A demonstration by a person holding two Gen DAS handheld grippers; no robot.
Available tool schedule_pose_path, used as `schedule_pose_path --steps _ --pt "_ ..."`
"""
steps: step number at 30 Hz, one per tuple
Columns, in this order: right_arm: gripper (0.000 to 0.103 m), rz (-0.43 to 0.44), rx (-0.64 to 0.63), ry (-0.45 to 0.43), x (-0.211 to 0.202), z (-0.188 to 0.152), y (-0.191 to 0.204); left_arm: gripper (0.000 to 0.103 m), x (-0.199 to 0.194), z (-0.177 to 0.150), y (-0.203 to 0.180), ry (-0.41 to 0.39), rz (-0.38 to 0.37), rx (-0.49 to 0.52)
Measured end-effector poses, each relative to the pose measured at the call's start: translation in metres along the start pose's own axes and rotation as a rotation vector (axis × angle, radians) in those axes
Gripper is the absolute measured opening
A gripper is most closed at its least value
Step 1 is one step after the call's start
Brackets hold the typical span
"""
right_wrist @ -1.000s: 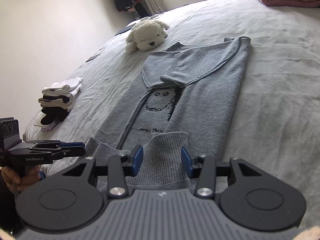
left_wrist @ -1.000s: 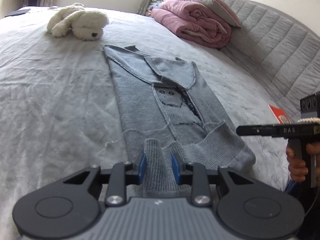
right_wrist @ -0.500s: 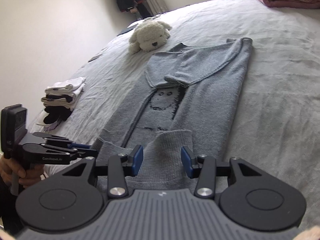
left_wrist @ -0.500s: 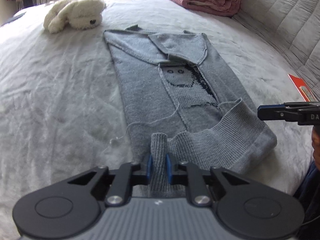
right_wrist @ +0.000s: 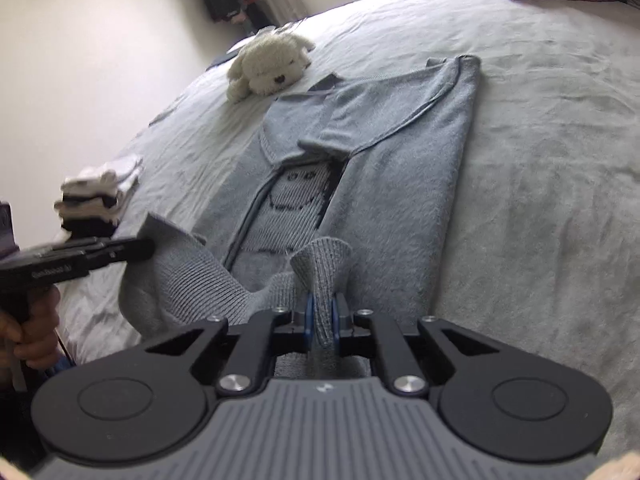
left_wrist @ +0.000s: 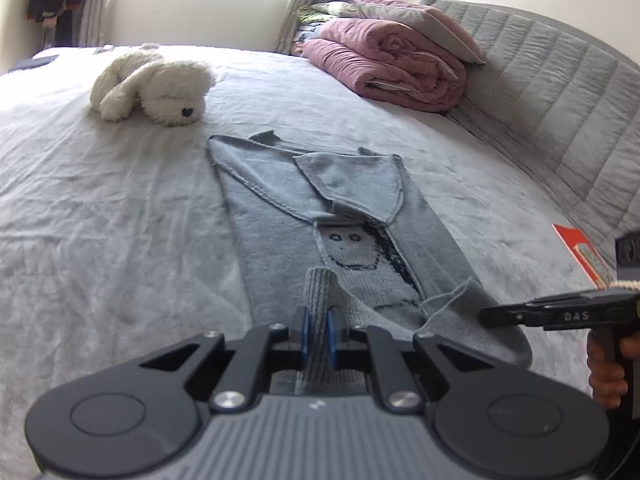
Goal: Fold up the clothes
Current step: 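Lift the hem with both grippers and fold it toward the collar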
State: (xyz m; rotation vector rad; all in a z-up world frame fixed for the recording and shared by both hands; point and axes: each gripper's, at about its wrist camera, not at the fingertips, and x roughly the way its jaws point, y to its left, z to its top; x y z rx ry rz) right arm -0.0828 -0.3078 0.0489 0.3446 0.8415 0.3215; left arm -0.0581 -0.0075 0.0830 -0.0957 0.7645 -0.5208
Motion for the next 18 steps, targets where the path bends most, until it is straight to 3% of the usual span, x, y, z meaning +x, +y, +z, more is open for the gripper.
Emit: schedule_pose_path --steps 5,8,13,15,17,18 --pt "0.01 -0.032 0.018 0.009 -0.007 0.023 0.008 0.009 0.005 0.012 0.008 -0.047 -0.066 -0.047" --pt "0.019 -0.045 0.025 0.079 0.012 0.035 -0.005 0.009 0.028 0.014 0.009 0.004 -0.007 -0.044" --pt "0.025 0.056 0.155 0.093 0.029 0.018 -0.047 0.01 0.042 0.008 0.02 0.05 0.008 -0.093" --pt "0.026 0.058 0.131 0.099 0.028 0.024 -0.045 0.011 0.044 0.008 0.024 0.06 -0.01 -0.129" --pt "0.045 0.045 0.052 0.104 0.027 0.034 -0.037 0.011 0.047 0.008 0.03 0.077 -0.036 -0.18" --pt "0.045 0.042 0.038 0.11 0.028 0.036 -0.036 0.012 0.048 0.008 0.03 0.081 -0.043 -0.182"
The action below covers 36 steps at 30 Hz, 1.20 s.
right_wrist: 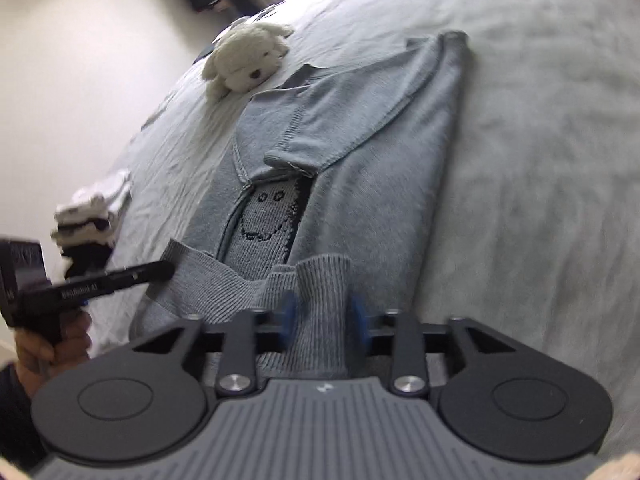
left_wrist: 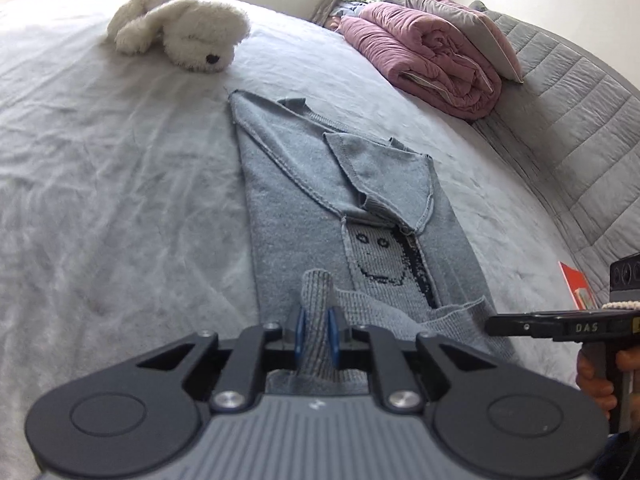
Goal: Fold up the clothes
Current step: 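Lift the hem with both grippers and fold it toward the collar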
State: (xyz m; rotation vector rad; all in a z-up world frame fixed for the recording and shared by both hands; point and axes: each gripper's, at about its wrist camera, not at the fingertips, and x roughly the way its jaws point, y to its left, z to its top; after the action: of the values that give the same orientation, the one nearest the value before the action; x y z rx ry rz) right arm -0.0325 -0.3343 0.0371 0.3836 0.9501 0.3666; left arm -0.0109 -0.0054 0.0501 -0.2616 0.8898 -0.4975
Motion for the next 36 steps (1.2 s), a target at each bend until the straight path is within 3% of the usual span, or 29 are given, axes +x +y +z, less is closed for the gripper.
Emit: schedule_pose_path --steps 6,7,9,18,22,25,27,30,32,34,36 --pt "0.042 0.033 -0.036 0.045 0.009 0.001 0.004 0.012 0.011 0.0 0.001 0.037 -0.027 0.016" --pt "0.035 0.036 -0.042 0.044 0.008 0.0 0.005 0.012 0.011 -0.001 0.003 0.039 -0.034 0.015" --pt "0.011 0.039 -0.03 0.033 0.007 -0.001 0.003 0.012 0.009 0.0 0.007 0.04 -0.039 -0.002" --pt "0.012 0.065 0.104 -0.03 0.006 0.003 -0.008 0.009 0.0 0.002 0.011 -0.019 -0.038 -0.053" --pt "0.013 0.105 0.118 -0.089 -0.007 0.007 -0.008 0.009 -0.011 0.002 0.006 -0.096 -0.107 -0.053" --pt "0.014 0.013 0.125 -0.04 0.003 0.005 -0.011 0.009 0.003 0.0 0.003 -0.054 -0.036 -0.026" --pt "0.019 0.018 0.126 -0.046 0.003 0.005 -0.011 0.009 0.012 -0.002 0.006 -0.023 0.001 -0.042" --pt "0.022 0.036 0.117 -0.064 0.0 0.006 -0.01 0.01 0.012 0.0 0.009 -0.024 -0.011 -0.076" --pt "0.039 0.045 0.118 -0.068 -0.001 0.006 -0.011 0.011 0.011 0.001 0.013 -0.01 -0.029 -0.105" --pt "0.04 0.046 0.119 -0.066 0.0 0.006 -0.012 0.021 0.013 0.001 0.016 0.01 -0.044 -0.129" --pt "0.04 0.046 0.121 -0.05 0.004 0.006 -0.013 0.021 0.015 0.001 0.017 0.019 -0.054 -0.136"
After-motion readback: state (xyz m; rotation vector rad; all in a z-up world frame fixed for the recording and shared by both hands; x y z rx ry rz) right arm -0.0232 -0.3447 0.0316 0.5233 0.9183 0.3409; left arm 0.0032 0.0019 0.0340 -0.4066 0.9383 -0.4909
